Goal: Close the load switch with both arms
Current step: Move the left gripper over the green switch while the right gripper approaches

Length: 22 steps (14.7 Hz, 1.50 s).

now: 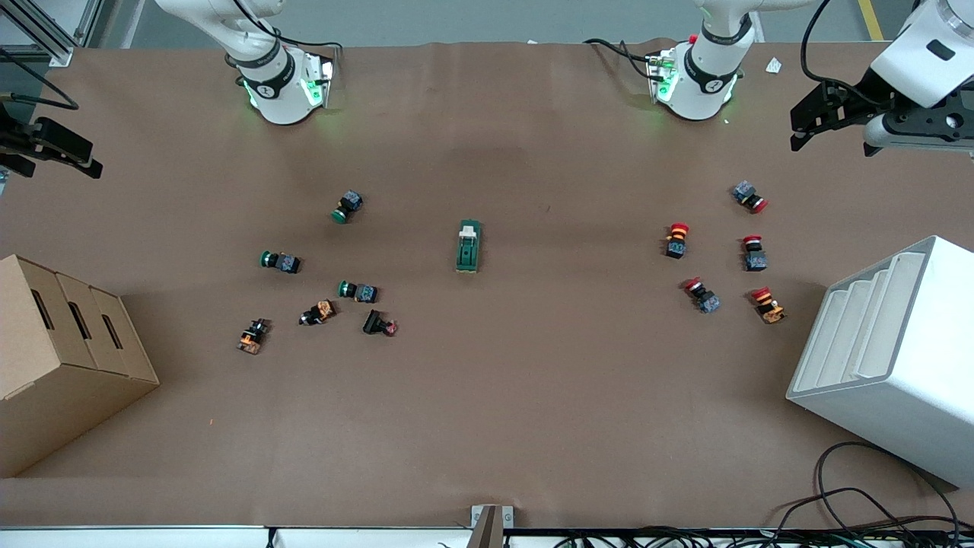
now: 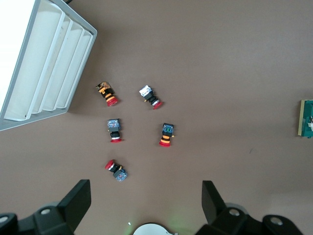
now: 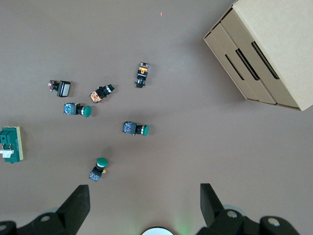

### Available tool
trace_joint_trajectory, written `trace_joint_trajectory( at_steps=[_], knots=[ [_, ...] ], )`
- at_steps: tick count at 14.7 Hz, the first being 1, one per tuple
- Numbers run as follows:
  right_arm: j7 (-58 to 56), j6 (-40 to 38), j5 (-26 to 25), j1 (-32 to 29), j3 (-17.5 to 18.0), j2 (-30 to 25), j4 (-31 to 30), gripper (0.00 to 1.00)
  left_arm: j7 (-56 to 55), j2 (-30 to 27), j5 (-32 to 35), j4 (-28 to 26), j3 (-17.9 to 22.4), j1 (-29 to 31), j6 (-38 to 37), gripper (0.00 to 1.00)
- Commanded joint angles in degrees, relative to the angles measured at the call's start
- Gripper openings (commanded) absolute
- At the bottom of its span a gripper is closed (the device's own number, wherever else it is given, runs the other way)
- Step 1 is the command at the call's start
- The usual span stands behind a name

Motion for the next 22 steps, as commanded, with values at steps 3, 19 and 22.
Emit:
trace_joint_trajectory(
  at_steps=[3, 19, 22],
  knots=[
    [1.0, 0.0, 0.6, 0.3, -0.1, -0.2, 0.0, 1.00, -0.6, 1.1, 1.1, 1.8, -0.3, -0.4, -0.8, 1.00],
    [-1.0, 4.0, -0.9, -0.7, -0.4, 15.3, 0.3, 1.00, -38.9, 13.1, -1.9, 2.5, -17.6, -6.3, 15.9, 1.00],
    [0.1, 3.7, -1.6, 0.1, -0.3, 15.4, 0.0, 1.00, -51.1, 15.6, 5.0, 0.8, -18.5, -14.3, 19.3, 1.00]
  ],
)
